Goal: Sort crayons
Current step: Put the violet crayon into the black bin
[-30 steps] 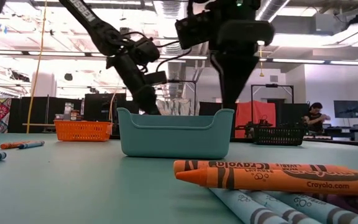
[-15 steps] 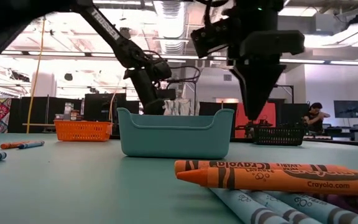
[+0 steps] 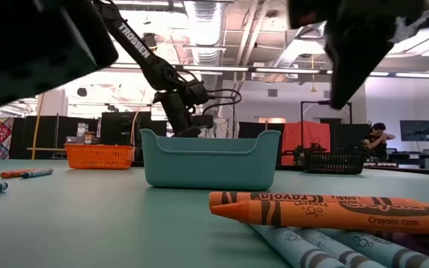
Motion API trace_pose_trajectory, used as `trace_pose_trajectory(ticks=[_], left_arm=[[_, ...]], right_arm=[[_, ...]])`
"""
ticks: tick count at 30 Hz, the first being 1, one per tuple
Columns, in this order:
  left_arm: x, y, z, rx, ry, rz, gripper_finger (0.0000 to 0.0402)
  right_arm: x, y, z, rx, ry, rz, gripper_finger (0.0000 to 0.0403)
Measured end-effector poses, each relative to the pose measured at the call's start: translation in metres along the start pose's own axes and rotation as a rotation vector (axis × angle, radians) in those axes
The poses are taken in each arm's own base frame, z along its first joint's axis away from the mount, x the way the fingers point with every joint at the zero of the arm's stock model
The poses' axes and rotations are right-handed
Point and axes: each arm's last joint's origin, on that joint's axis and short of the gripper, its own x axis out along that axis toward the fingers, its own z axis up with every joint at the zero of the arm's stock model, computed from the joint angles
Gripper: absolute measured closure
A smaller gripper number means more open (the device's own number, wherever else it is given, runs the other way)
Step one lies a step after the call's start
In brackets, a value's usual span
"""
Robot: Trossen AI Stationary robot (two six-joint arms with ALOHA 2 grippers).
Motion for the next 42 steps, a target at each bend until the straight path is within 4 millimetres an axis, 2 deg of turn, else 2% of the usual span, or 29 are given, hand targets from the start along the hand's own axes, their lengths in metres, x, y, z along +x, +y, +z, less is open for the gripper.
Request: trace_pose_trajectory(ticks=[6, 10, 13, 18, 29, 34, 42], left_arm=[[0.015, 0.001, 0.000, -0.019, 0.080, -0.002, 0.0253], [0.024, 0.004, -0.001, -0.035, 0.161, -0.039, 0.0269], [0.022, 0.005, 0.004, -0.035, 0.166, -0.040, 0.0304], [0.019, 0.005, 0.011, -0.019, 0.163, -0.050, 0.0388], [0.018, -0.002, 0.013, 0.010, 0.186, -0.049, 0.0399], [0.005, -0.014, 0.022, 0.037, 0.172, -0.072, 0.0401], [-0.029, -0.042, 0.052, 0.139, 0.071, -0.063, 0.0401]], right_arm=[[-0.020, -0.011, -0.025, 0.090, -0.097, -0.016, 0.0271], [-0.029, -0.012, -0.034, 0.114, -0.138, -0.023, 0.0271], [-0.033, -0.010, -0.036, 0.110, -0.167, -0.024, 0.0271], [-0.035, -0.008, -0.039, 0.098, -0.182, -0.032, 0.0271], [-0.036, -0.014, -0.044, 0.084, -0.209, -0.143, 0.0271], [-0.038, -0.018, -0.050, 0.066, -0.227, -0.227, 0.0271], [-0.051, -0.030, -0.051, 0.052, -0.294, -0.251, 0.0271]])
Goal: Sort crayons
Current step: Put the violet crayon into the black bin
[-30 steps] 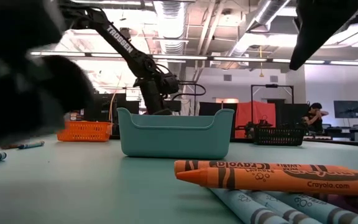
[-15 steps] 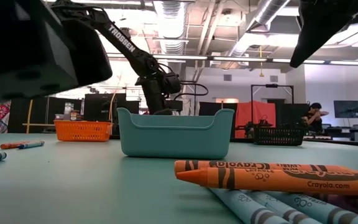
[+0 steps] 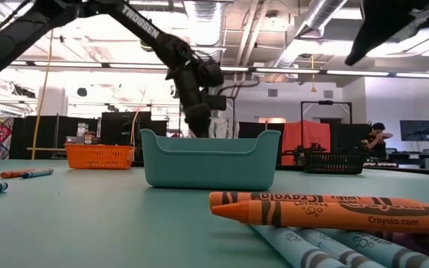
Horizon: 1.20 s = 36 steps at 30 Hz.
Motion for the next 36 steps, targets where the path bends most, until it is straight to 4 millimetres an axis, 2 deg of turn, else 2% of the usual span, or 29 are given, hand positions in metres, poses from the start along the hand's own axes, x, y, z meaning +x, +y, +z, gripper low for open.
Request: trace_pose_trajectory(ticks=[9, 14, 20, 24, 29, 36], left_arm=[[-0.044, -0.042, 0.034, 0.151, -0.152, -0.018, 0.0401], [-0.077, -0.060, 0.049, 0.215, -0.274, -0.034, 0.0401], [-0.121, -0.081, 0.061, 0.289, -0.431, -0.067, 0.0401], [-0.142, -0.093, 0.063, 0.332, -0.488, -0.085, 0.0401], [-0.160, -0.105, 0.065, 0.365, -0.529, -0.084, 0.0401], [-0.163, -0.111, 0.066, 0.382, -0.538, -0.090, 0.0401]], right_arm=[[-0.021, -0.026, 0.006, 0.048, -0.182, -0.018, 0.0271], [-0.031, -0.043, 0.007, 0.028, -0.241, -0.017, 0.0271], [-0.043, -0.074, 0.009, -0.010, -0.290, -0.012, 0.0271], [-0.051, -0.102, 0.011, -0.020, -0.334, -0.009, 0.0271], [-0.059, -0.138, 0.015, -0.045, -0.395, 0.018, 0.0271], [-0.070, -0.183, 0.029, -0.093, -0.586, 0.200, 0.0271]])
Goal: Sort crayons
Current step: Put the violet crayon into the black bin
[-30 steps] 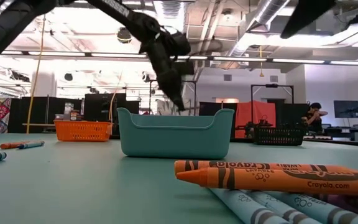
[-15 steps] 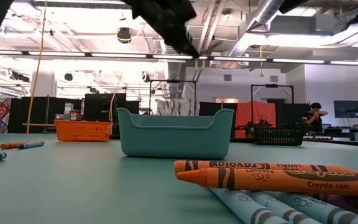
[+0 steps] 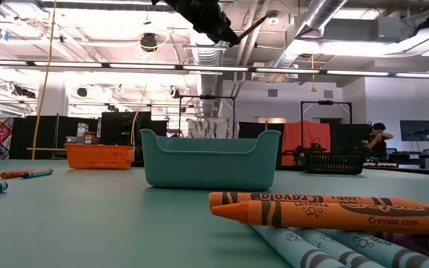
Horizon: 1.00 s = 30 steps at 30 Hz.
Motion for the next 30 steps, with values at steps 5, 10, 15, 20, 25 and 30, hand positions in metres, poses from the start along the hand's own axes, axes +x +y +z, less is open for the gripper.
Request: trace_pose_trajectory(ticks=[5, 10, 15, 20, 25, 30], left_arm=[[0.000, 0.001, 0.005, 0.026, -0.040, 0.020, 0.0401], [0.000, 0.004, 0.011, 0.053, -0.113, 0.020, 0.0401], [0.000, 0.005, 0.013, 0.074, -0.143, 0.032, 0.0401], [0.000, 0.007, 0.018, 0.097, -0.195, 0.041, 0.0401], [0.004, 0.012, 0.020, 0.112, -0.248, 0.053, 0.0401], [0.008, 0.016, 0.022, 0.120, -0.304, 0.058, 0.0401]], right_arm=[[0.002, -0.026, 0.003, -0.021, -0.084, 0.044, 0.0271], [0.025, -0.043, -0.011, -0.019, -0.076, 0.093, 0.0275], [0.057, -0.056, -0.045, 0.019, -0.143, 0.164, 0.0287], [0.077, -0.065, -0.071, 0.062, -0.307, 0.254, 0.0291], [0.092, -0.065, -0.081, 0.064, -0.453, 0.299, 0.0291], [0.101, -0.060, -0.081, 0.031, -0.534, 0.317, 0.0278]])
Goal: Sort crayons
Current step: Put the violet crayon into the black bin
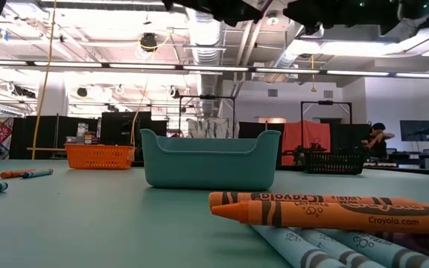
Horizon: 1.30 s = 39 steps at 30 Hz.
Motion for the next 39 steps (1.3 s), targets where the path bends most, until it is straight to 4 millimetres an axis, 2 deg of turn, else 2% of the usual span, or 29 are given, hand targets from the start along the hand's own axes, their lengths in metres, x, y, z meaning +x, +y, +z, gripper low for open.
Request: trace_pose_trajectory(ticks=[9, 19, 32, 39], left_arm=[[0.007, -0.002, -0.006, 0.054, -0.119, 0.009, 0.0401], [0.015, -0.013, -0.006, 0.095, -0.162, 0.001, 0.0401], [0.016, -0.012, -0.001, 0.106, -0.186, 0.036, 0.0401], [0.017, -0.015, 0.002, 0.110, -0.197, 0.035, 0.0401]], right_arm=[[0.016, 0.008, 0.002, -0.037, -0.069, 0.063, 0.0258], [0.017, 0.009, 0.007, -0.080, -0.097, 0.013, 0.0258], [0.023, 0.024, 0.020, -0.177, -0.205, 0.049, 0.0258], [0.026, 0.028, 0.023, -0.211, -0.203, -0.020, 0.0290]])
